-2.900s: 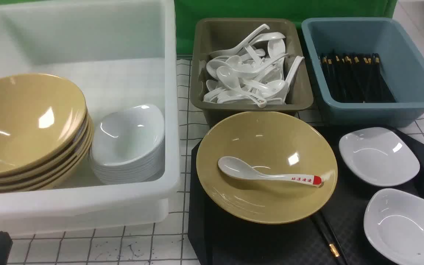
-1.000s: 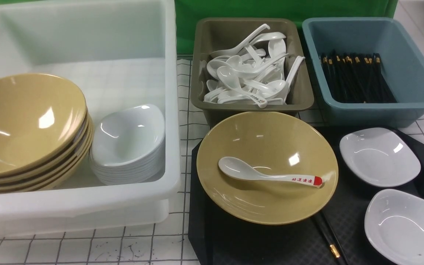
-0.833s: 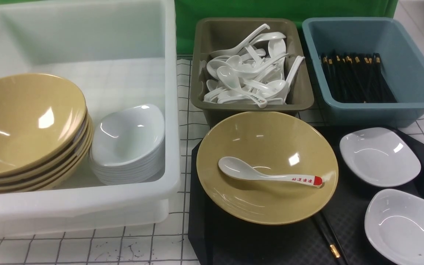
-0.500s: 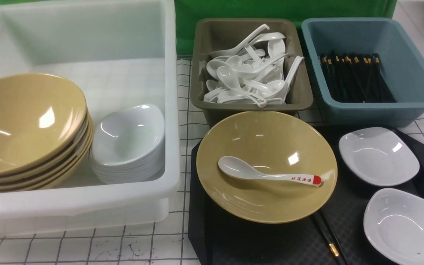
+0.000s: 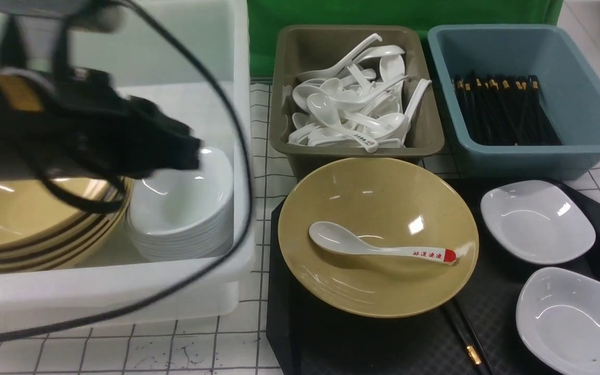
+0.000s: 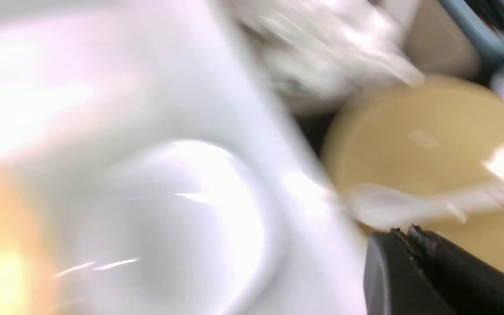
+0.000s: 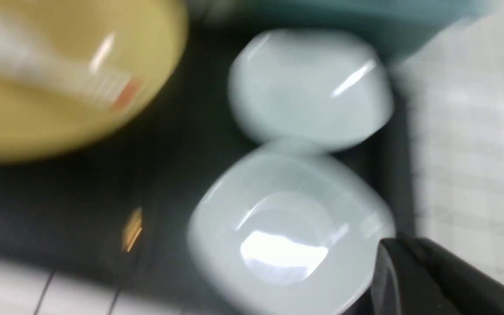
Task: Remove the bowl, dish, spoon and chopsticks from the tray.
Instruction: Use the left arm to grab the soup spoon in the middle
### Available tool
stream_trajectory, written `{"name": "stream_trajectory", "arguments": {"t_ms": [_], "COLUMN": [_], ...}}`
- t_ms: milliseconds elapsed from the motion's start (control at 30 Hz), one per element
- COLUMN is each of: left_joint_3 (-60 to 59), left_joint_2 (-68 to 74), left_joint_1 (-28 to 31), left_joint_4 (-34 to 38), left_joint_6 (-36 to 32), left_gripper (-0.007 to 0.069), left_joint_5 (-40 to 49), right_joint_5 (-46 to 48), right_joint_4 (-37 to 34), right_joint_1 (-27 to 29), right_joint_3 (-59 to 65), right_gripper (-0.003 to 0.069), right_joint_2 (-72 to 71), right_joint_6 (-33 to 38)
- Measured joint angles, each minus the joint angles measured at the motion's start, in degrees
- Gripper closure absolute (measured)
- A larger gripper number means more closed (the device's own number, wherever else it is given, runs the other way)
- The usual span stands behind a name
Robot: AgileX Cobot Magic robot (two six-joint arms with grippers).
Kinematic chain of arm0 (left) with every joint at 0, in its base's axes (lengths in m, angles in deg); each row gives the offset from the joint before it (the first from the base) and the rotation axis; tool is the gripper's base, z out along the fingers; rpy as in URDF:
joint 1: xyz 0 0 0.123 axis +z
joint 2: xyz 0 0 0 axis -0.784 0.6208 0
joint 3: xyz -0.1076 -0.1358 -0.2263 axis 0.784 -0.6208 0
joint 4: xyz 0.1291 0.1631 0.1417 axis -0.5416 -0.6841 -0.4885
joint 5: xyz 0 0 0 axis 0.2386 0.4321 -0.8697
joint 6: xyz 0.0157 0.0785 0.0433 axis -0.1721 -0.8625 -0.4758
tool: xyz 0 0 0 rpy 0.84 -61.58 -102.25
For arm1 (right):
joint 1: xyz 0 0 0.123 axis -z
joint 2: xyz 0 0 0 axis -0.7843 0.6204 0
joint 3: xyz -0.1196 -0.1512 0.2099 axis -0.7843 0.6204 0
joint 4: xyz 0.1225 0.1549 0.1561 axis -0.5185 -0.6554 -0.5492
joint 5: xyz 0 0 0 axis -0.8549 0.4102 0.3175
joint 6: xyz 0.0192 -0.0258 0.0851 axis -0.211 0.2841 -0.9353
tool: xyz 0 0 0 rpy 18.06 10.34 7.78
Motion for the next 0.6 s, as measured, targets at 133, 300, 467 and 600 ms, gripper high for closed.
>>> {"name": "stream_trajectory", "arguments": {"t_ms": [133,300,467,600], "left_joint_3": [7.2,14.6,20.7,23.3], "left_joint_2": [10.6,20.7,31.2,37.7], "left_joint_1": [-7.9,-13.2,-16.7,-17.1], "left_joint_4": [7.1,7.3,5.2,4.6], "left_joint_6": [-8.3,-18.9,-33.4,-42.9], "left_gripper": [0.0631,0.0622,0.0512,0.0369], "left_joint_5": [0.6,2.2,5.0,5.0], "right_joint_5": [2.9,1.9,-4.8,-10.2], "right_joint_4": [-3.1,-4.2,-7.3,-11.5], "right_joint_1": [-1.9,-3.5,-4.8,-5.0], "right_joint_3": [0.0,0.1,4.0,9.2], "right_gripper": [0.0622,0.0622,0.0622,0.0622], "right_joint_2": [4.0,5.3,5.3,5.3], "right_joint_6": [5.4,6.7,7.8,9.4]}}
